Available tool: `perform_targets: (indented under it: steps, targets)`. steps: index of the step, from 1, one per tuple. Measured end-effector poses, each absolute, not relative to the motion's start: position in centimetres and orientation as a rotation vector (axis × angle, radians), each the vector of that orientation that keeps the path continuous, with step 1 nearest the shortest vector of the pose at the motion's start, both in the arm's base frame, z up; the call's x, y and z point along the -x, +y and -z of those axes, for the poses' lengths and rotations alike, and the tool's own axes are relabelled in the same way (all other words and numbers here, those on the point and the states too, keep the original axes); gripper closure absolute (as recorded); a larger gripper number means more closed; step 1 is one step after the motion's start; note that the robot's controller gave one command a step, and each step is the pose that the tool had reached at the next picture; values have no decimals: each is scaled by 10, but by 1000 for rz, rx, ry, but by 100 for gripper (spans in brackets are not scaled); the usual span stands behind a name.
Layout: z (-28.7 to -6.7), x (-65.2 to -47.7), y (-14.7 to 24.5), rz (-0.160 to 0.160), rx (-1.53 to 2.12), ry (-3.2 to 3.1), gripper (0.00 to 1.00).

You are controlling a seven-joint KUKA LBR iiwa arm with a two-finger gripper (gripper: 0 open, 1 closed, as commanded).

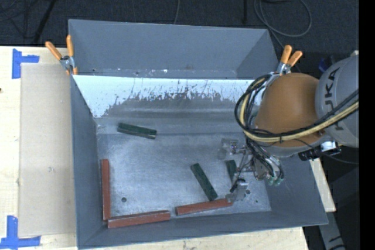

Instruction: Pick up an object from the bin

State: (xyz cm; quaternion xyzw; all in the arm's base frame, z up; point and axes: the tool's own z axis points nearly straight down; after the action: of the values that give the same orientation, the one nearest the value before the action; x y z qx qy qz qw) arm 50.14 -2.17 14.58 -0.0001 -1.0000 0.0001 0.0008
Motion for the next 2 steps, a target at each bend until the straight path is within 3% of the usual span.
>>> perform_targets:
  steps: [1, 2]
  targets:
    - [-67, -482, 8, 2, 55, -3143, 0]
    - [-72, -484, 7, 3, 53, -3146, 100]
